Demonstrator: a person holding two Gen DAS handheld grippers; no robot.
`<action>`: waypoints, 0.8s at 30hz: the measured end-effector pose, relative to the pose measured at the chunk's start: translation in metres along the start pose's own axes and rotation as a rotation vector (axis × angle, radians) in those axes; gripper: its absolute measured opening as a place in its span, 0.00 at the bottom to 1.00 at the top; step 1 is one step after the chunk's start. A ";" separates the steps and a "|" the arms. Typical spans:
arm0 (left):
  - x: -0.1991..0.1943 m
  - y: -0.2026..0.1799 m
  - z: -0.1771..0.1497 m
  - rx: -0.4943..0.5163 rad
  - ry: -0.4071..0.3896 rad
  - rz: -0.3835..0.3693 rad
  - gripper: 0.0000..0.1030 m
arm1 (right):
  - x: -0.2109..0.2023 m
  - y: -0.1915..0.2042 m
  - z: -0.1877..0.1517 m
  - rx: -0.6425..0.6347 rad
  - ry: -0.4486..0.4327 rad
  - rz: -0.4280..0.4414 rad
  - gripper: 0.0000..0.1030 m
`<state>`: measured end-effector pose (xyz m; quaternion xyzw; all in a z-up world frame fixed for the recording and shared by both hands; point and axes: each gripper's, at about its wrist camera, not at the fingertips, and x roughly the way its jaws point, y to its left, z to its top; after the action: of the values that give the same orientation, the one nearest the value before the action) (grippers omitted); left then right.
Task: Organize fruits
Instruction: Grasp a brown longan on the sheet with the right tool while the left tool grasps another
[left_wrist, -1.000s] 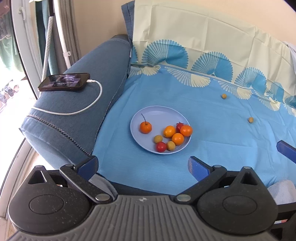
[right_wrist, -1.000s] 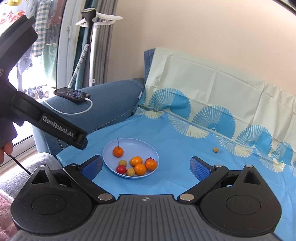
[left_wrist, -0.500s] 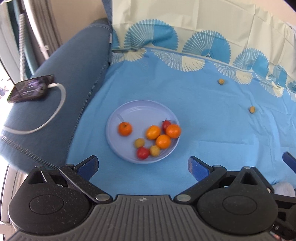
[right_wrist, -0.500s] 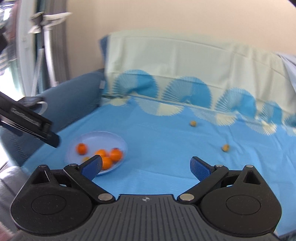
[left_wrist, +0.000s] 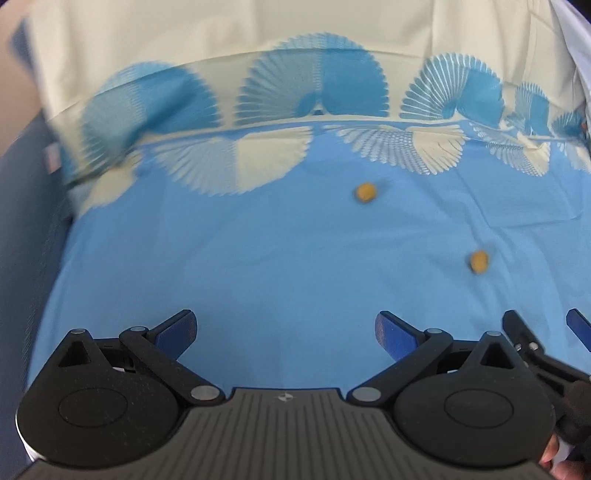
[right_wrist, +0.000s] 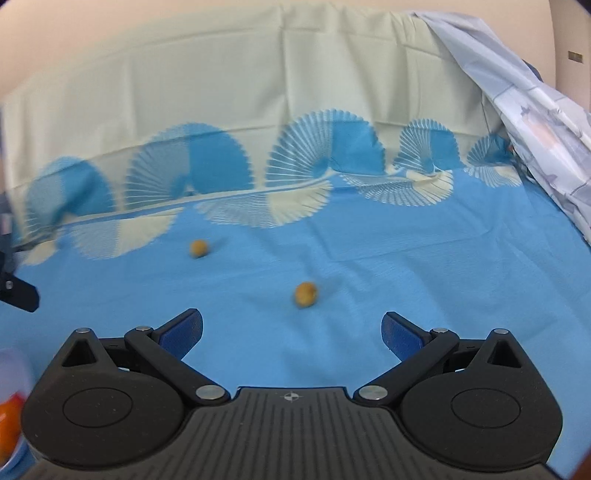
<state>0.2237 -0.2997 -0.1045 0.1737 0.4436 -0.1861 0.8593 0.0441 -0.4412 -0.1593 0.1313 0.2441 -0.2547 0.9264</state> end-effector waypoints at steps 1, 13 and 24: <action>0.016 -0.009 0.011 0.013 0.003 -0.002 1.00 | 0.017 -0.002 0.002 0.000 0.003 -0.011 0.99; 0.176 -0.069 0.106 0.129 0.016 -0.026 1.00 | 0.153 -0.013 0.008 -0.001 0.086 -0.056 0.99; 0.208 -0.064 0.120 0.104 0.038 -0.103 1.00 | 0.167 -0.010 -0.005 -0.058 0.086 -0.089 0.99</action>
<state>0.3890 -0.4451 -0.2200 0.1985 0.4582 -0.2494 0.8297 0.1627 -0.5156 -0.2513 0.1042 0.2966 -0.2828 0.9062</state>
